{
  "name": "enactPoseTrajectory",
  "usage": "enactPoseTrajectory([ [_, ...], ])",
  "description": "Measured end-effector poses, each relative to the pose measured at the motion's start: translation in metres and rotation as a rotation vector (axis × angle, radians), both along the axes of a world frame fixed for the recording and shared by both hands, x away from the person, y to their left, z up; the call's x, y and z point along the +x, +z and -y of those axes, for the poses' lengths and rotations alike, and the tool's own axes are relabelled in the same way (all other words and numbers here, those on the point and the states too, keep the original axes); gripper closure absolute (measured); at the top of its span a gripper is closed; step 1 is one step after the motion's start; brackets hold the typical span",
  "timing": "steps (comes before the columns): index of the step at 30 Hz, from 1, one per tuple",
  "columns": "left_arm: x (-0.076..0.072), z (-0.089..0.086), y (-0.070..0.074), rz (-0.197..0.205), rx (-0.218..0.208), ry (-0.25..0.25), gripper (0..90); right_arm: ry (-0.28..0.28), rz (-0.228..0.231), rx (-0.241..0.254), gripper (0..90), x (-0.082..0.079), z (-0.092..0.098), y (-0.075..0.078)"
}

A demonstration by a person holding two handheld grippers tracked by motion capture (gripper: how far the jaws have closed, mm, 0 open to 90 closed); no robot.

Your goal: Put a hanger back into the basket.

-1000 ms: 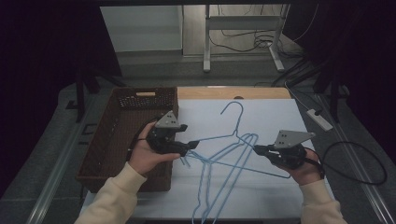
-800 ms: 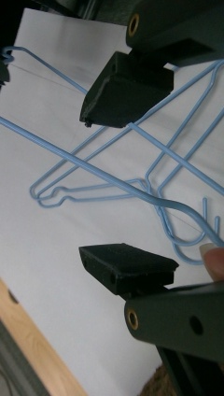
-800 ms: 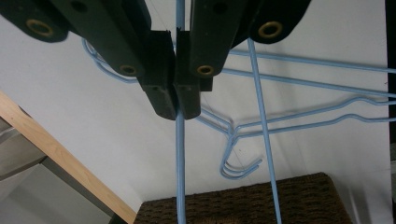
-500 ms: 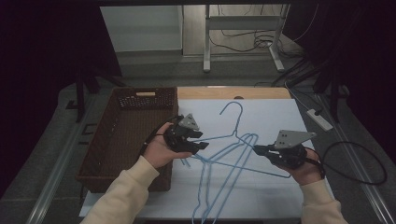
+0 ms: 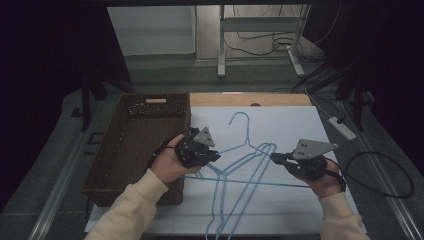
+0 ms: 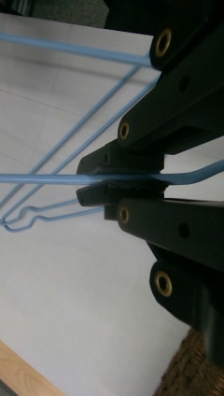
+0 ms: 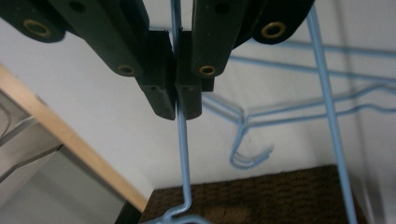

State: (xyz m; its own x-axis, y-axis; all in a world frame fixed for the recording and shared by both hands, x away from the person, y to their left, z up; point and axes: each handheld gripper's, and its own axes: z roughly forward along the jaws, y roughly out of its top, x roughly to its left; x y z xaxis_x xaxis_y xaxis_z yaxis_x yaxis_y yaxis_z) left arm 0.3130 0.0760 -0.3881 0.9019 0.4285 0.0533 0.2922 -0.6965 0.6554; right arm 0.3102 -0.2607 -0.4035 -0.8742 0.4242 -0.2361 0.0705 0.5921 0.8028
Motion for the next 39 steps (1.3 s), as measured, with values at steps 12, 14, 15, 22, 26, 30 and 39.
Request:
enactPoseTrajectory([
  [12, -0.005, -0.039, 0.017, 0.017, -0.125, 0.137, 86.5, -0.143, 0.183, 0.159, 53.6, -0.012, 0.006, 0.01],
  [14, -0.006, -0.05, 0.019, 0.014, -0.159, 0.151, 86.5, -0.164, 0.174, 0.163, 48.9, -0.012, 0.008, 0.009],
  [15, -0.007, -0.055, 0.02, 0.017, -0.185, 0.165, 86.5, -0.168, 0.165, 0.164, 47.9, -0.011, 0.009, 0.007],
  [22, -0.017, -0.084, 0.026, 0.057, -0.248, 0.236, 86.5, -0.211, 0.068, 0.178, 36.2, 0.0, 0.016, -0.01],
  [26, -0.022, -0.098, 0.026, 0.064, -0.278, 0.268, 86.5, -0.242, 0.023, 0.216, 30.6, 0.002, 0.02, -0.015],
  [30, -0.028, -0.111, 0.025, 0.073, -0.301, 0.296, 86.5, -0.254, -0.033, 0.253, 26.8, 0.004, 0.024, -0.022],
  [39, -0.042, -0.144, 0.024, 0.099, -0.337, 0.377, 86.6, -0.276, -0.094, 0.253, 24.3, 0.0, 0.026, -0.042],
])
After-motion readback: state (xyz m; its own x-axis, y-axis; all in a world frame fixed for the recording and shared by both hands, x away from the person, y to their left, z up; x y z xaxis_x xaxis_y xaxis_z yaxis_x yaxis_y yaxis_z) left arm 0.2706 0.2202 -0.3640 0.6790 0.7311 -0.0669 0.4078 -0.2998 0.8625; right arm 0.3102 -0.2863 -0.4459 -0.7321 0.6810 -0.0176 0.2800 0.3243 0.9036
